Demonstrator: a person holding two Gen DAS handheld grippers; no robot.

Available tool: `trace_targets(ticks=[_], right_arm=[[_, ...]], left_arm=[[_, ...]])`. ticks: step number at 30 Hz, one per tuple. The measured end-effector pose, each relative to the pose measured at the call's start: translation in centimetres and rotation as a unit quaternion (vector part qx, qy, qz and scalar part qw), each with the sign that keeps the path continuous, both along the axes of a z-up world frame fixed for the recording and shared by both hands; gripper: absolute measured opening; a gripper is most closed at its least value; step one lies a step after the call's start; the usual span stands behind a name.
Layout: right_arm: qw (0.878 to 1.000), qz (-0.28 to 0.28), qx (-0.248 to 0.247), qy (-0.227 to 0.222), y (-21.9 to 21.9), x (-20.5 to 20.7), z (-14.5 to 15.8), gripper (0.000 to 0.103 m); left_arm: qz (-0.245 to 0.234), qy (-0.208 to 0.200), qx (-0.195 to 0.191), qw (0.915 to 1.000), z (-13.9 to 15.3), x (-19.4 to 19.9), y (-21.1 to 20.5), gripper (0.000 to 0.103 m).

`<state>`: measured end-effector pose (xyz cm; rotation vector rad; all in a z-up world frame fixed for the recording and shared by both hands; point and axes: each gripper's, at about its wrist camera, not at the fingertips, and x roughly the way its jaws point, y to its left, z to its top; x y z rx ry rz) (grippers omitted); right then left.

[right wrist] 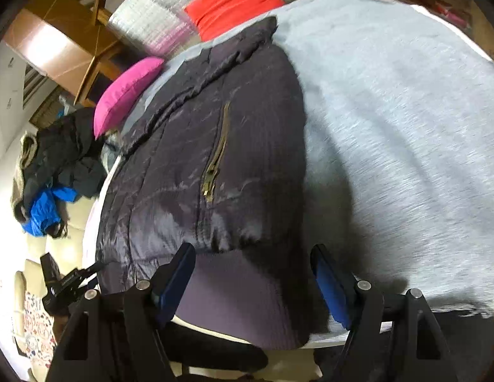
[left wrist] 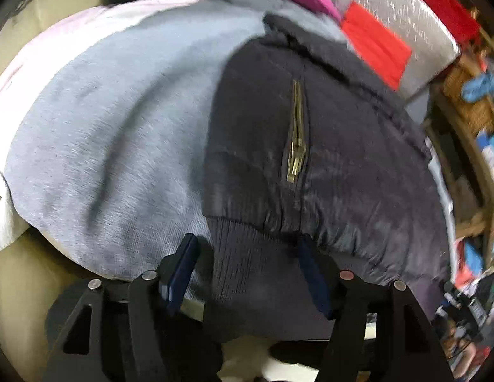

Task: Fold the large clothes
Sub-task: 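Close both tools on the ribbed hem of the jacket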

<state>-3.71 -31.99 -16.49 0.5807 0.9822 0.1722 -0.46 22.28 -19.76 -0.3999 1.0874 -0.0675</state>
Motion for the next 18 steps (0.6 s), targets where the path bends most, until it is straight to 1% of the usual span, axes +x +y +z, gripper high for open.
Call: trace_targets(ticks=[1, 2, 3, 4, 5, 7, 9, 11, 13, 15, 16, 17, 18], right_arm=[[1.000, 0.010, -0.003, 0.003, 0.4, 0.1, -0.3, 0.068], [1.000, 0.018, -0.014, 0.008, 0.9, 0.1, -0.6, 0.040], [0.999, 0.017, -0.037, 0.017, 1.2, 0.2, -0.9, 0.028], [0.999, 0.017, -0.046, 0.021, 1.3, 0.2, -1.0, 0.019], [0.999, 0.021, -0.037, 0.021, 1.1, 0.2, -1.0, 0.015], [0.999, 0.026, -0.041, 0.012, 0.9, -0.1, 0.1, 0.014], [0.999, 0.026, -0.039, -0.007, 0.5, -0.8, 1.9, 0.013], [0.998, 0.028, -0.043, -0.020, 0.3, -1.3, 3.3, 0.013], [0.999, 0.028, -0.036, -0.011, 0.0, -0.9, 2.9, 0.013], [1.000, 0.020, -0.013, 0.014, -0.2, -0.4, 1.0, 0.017], [1.000, 0.014, -0.009, 0.021, -0.2, -0.3, 0.5, 0.017], [1.000, 0.007, -0.007, 0.023, -0.2, -0.2, -0.1, 0.020], [1.000, 0.004, -0.003, 0.019, -0.1, -0.1, -0.3, 0.028]], left_arm=[[-0.009, 0.002, 0.008, 0.9999, -0.1, 0.1, -0.3, 0.036], [-0.012, 0.001, 0.014, 0.9998, -0.1, 0.1, -0.6, 0.025], [-0.014, -0.002, 0.017, 0.9997, 0.2, 0.0, -0.6, 0.012], [-0.014, -0.006, 0.014, 0.9998, 0.7, -0.1, -0.4, 0.010], [-0.013, -0.011, 0.009, 0.9998, 1.1, -0.3, -0.2, 0.008], [-0.008, -0.033, -0.001, 0.9994, 2.6, -0.9, 0.3, 0.008], [-0.009, -0.056, -0.006, 0.9984, 4.1, -1.9, 0.8, 0.008], [-0.013, -0.050, -0.009, 0.9986, 3.8, -2.0, 1.0, 0.008], [-0.006, -0.028, -0.004, 0.9996, 2.3, -1.4, 1.2, 0.010], [0.008, -0.002, -0.006, 0.9999, 0.8, -0.3, 1.2, 0.020], [0.016, 0.001, -0.013, 0.9998, 0.1, 0.2, 1.4, 0.027], [0.021, 0.000, -0.020, 0.9996, 0.1, 0.3, 1.5, 0.031], [0.024, -0.001, -0.022, 0.9995, 0.1, 0.4, 1.5, 0.043]])
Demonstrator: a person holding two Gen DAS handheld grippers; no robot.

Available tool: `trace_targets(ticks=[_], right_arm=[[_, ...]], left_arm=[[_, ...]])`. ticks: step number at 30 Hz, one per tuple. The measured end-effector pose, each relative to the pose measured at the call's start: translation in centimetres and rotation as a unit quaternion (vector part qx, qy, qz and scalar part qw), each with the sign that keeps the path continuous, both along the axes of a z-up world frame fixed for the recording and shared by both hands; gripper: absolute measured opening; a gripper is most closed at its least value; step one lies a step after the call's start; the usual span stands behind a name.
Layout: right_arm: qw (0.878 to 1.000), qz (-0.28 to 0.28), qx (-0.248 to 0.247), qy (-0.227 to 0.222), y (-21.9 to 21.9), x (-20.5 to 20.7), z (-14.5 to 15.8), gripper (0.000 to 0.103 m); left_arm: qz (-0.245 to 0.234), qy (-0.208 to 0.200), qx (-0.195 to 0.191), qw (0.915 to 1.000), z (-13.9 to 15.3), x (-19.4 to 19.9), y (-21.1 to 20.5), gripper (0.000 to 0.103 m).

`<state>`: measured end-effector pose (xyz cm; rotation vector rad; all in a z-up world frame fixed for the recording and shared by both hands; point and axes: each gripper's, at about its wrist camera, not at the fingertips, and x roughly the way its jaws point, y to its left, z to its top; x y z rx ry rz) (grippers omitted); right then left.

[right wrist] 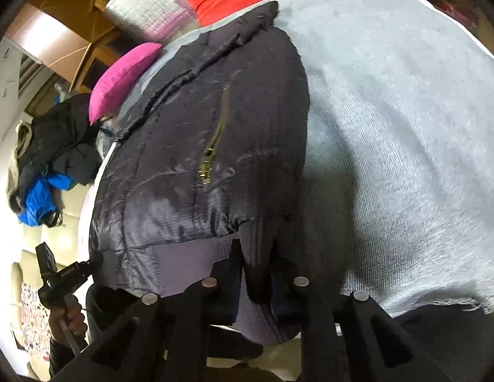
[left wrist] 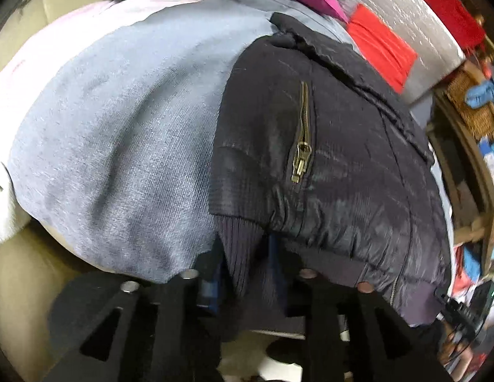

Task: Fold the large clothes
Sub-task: 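Close both tools on the ribbed hem of the jacket, then lift the held hem with both tools and fold it over toward the collar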

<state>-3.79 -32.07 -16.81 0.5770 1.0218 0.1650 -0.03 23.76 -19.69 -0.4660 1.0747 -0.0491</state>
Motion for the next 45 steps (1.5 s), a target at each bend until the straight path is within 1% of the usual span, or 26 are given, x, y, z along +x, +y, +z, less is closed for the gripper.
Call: trace_targets(ticks=[1, 2, 3, 5, 6, 7, 8, 9, 10, 12, 13, 15, 18, 22, 25, 30, 34, 36, 38, 41, 45], right_arm=[[1.000, -0.003, 0.005, -0.004, -0.1, -0.1, 0.1, 0.036], [1.000, -0.005, 0.013, -0.010, -0.3, -0.1, 0.1, 0.062], [1.000, -0.008, 0.012, -0.013, -0.4, 0.0, 0.2, 0.077], [1.000, -0.014, 0.002, -0.016, -0.6, 0.4, 0.1, 0.077], [1.000, -0.012, 0.005, -0.013, -0.6, 0.6, 0.0, 0.077], [1.000, -0.009, 0.009, -0.008, -0.6, 1.0, -0.3, 0.075], [1.000, -0.009, 0.005, -0.006, -0.4, 1.2, -0.5, 0.068], [1.000, -0.007, 0.002, -0.006, -0.4, 1.2, -0.6, 0.039], [1.000, 0.000, 0.002, -0.002, -0.2, 1.5, -0.7, 0.024], [1.000, 0.004, 0.002, 0.004, 0.0, 1.5, -0.8, 0.015], [1.000, 0.012, -0.007, 0.001, 0.2, 1.4, -0.5, 0.014], [1.000, 0.015, -0.003, -0.006, -0.1, 1.1, 0.1, 0.012], [1.000, 0.018, 0.004, -0.017, -0.6, 0.7, 1.1, 0.012], [0.999, 0.024, 0.011, -0.022, -0.7, -0.2, 1.7, 0.011], [0.999, 0.028, 0.019, -0.020, -0.9, -1.1, 1.8, 0.011], [0.998, 0.031, 0.047, -0.026, -1.6, -2.5, 2.5, 0.011], [0.996, 0.032, 0.069, -0.041, -2.1, -3.4, 3.7, 0.011], [0.995, 0.028, 0.085, -0.050, -2.4, -3.3, 4.1, 0.011], [0.992, 0.027, 0.103, -0.061, -2.6, -3.1, 4.8, 0.011], [0.990, 0.029, 0.115, -0.083, -2.7, -3.0, 6.3, 0.011], [0.985, 0.017, 0.134, -0.109, -3.7, -3.1, 7.9, 0.011]], left_arm=[[0.007, -0.001, 0.013, 0.9999, 0.1, 0.2, 0.0, 0.053], [0.009, 0.000, 0.024, 0.9997, 0.1, 0.6, -0.2, 0.057], [0.007, 0.001, 0.035, 0.9994, -0.1, 1.0, -0.3, 0.058], [0.005, 0.000, 0.040, 0.9992, -0.2, 1.5, -0.9, 0.058], [0.005, -0.002, 0.042, 0.9991, -0.2, 1.5, -1.0, 0.058], [0.002, -0.005, 0.046, 0.9989, -0.2, 1.8, -1.4, 0.057], [-0.001, -0.005, 0.050, 0.9988, -0.2, 1.8, -1.6, 0.054], [-0.015, -0.008, 0.046, 0.9988, -0.2, 1.9, -1.8, 0.029], [-0.029, -0.009, 0.046, 0.9985, 0.0, 1.7, -2.1, 0.015], [-0.035, -0.014, 0.066, 0.9971, 0.5, 1.5, -2.9, 0.010], [-0.035, -0.017, 0.064, 0.9972, 0.8, 1.3, -2.9, 0.010], [-0.031, -0.026, 0.049, 0.9980, 1.5, 1.1, -2.5, 0.008], [-0.026, -0.042, 0.028, 0.9984, 2.8, -0.4, -1.4, 0.008], [-0.031, -0.052, 0.025, 0.9979, 4.0, -2.1, -0.6, 0.008], [-0.034, -0.053, 0.018, 0.9978, 4.3, -2.6, -0.3, 0.008], [-0.035, -0.068, 0.003, 0.9971, 5.3, -3.2, 0.5, 0.008], [-0.029, -0.082, -0.019, 0.9960, 6.0, -3.1, 1.2, 0.008], [-0.025, -0.084, -0.027, 0.9958, 6.3, -1.5, 1.6, 0.008], [-0.023, -0.093, -0.038, 0.9947, 6.9, -0.9, 1.8, 0.008], [-0.020, -0.116, -0.052, 0.9916, 8.5, -0.6, 1.8, 0.008], [-0.013, -0.149, -0.078, 0.9856, 10.5, 0.0, 2.3, 0.008]])
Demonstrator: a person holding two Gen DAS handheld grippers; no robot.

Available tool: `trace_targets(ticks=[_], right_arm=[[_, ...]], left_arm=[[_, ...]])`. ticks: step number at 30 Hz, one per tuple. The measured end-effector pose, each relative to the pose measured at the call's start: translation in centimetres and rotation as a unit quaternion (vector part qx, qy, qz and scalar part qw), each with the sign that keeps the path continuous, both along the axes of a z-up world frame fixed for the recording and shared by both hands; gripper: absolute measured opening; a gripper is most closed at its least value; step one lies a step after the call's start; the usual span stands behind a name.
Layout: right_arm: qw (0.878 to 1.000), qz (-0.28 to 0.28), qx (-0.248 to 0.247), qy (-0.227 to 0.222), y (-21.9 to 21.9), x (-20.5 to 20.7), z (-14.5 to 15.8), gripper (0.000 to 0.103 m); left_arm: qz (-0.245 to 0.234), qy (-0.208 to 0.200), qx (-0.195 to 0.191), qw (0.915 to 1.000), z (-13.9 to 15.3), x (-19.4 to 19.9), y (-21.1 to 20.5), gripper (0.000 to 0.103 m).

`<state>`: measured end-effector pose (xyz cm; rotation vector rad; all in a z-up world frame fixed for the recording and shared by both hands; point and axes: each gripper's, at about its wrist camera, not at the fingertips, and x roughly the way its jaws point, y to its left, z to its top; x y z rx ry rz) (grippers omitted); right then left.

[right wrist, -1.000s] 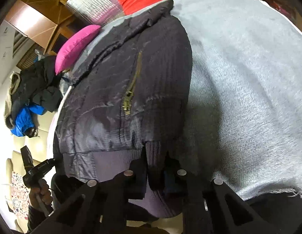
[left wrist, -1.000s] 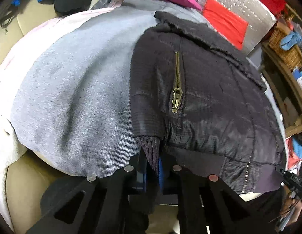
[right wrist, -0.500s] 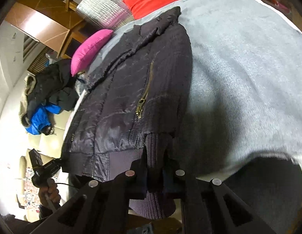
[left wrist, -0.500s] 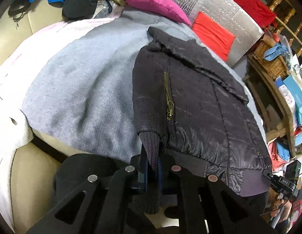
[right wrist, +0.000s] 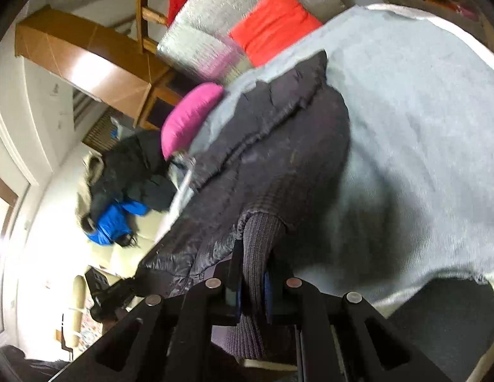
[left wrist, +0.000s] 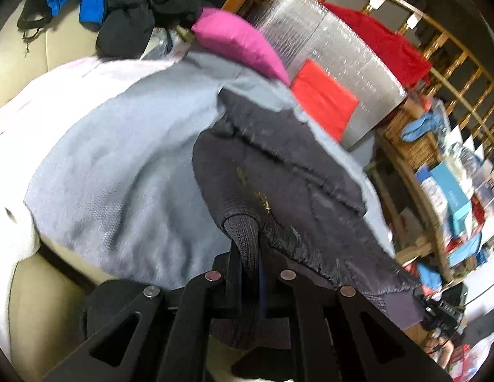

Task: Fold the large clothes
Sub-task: 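Lift the held hem with both tools and fold it over toward the collar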

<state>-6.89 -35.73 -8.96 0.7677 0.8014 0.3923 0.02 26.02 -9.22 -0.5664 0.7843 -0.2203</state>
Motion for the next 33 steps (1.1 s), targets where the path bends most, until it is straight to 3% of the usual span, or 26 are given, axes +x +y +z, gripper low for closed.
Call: trace_targets(ticks=[20, 33], right_arm=[[0.997, -0.017, 0.032, -0.071, -1.0, 4.1, 4.4, 0.010], [0.994, -0.023, 0.023, -0.105, -1.2, 8.5, 7.5, 0.010]], left_arm=[[0.002, -0.064, -0.011, 0.9979, 4.1, 3.3, -0.4, 0.008], [0.001, -0.103, -0.011, 0.9947, 7.7, 8.3, -1.3, 0.008]])
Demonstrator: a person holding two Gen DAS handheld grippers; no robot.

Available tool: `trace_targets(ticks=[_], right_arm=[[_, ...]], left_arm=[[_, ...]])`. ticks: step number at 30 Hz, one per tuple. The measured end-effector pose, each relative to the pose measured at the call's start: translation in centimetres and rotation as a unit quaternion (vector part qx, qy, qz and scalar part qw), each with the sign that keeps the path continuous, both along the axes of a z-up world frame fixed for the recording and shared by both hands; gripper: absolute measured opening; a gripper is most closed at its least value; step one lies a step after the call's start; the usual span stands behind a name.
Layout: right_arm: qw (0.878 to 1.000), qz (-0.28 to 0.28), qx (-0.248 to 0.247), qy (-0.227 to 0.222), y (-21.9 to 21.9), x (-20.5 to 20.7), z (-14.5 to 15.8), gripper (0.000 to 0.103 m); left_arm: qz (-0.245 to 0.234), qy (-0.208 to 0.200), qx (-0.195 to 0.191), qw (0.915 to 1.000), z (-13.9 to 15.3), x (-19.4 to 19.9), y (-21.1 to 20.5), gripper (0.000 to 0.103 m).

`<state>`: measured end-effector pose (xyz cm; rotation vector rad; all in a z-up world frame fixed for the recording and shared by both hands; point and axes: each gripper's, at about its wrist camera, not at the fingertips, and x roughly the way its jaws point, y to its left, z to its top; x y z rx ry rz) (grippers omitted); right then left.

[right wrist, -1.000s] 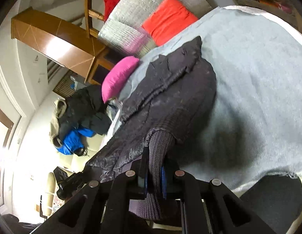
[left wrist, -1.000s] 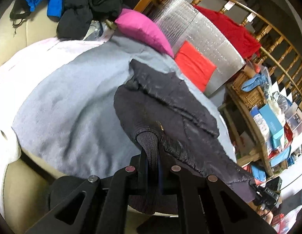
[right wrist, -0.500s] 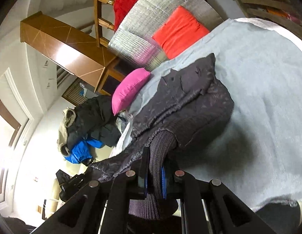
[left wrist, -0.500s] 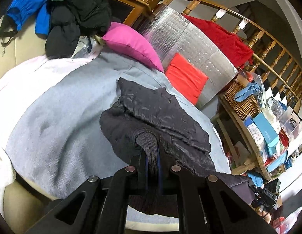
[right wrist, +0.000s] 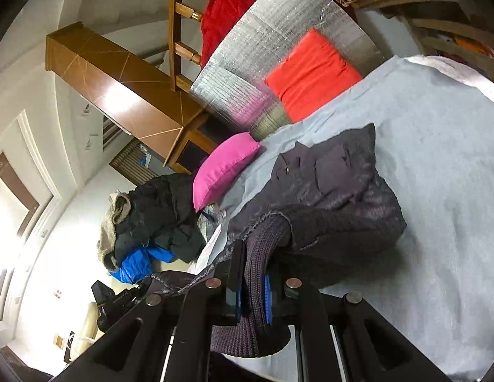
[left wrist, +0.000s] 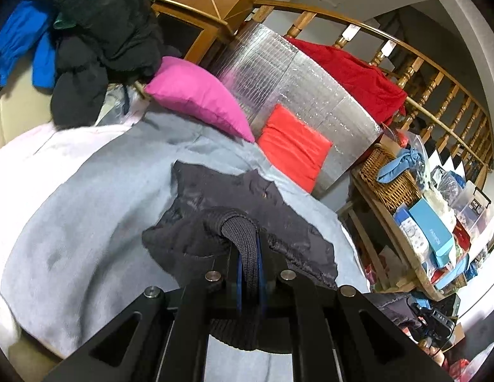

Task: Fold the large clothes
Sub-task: 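Lift the held hem with both tools and fold it over toward the collar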

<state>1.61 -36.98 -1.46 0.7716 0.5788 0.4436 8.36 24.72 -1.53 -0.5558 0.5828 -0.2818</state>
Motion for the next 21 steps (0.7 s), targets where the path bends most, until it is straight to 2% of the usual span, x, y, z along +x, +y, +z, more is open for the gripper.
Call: trace_targets(ticks=[7, 12, 21], right_arm=[[1.000, -0.013, -0.004, -0.013, -0.8, 3.3, 1.3, 0.010], [0.999, -0.021, -0.006, -0.028, -1.4, 7.2, 2.4, 0.010], [0.999, -0.039, -0.018, -0.033, -2.4, 16.9, 3.5, 0.010]], left_arm=[[0.000, -0.019, 0.003, 0.9998, 1.9, 3.6, -1.1, 0.008], [0.005, -0.031, 0.011, 0.9994, 3.0, 7.2, -1.7, 0.008], [0.018, -0.034, 0.042, 0.9984, 3.1, 15.9, -3.5, 0.008]])
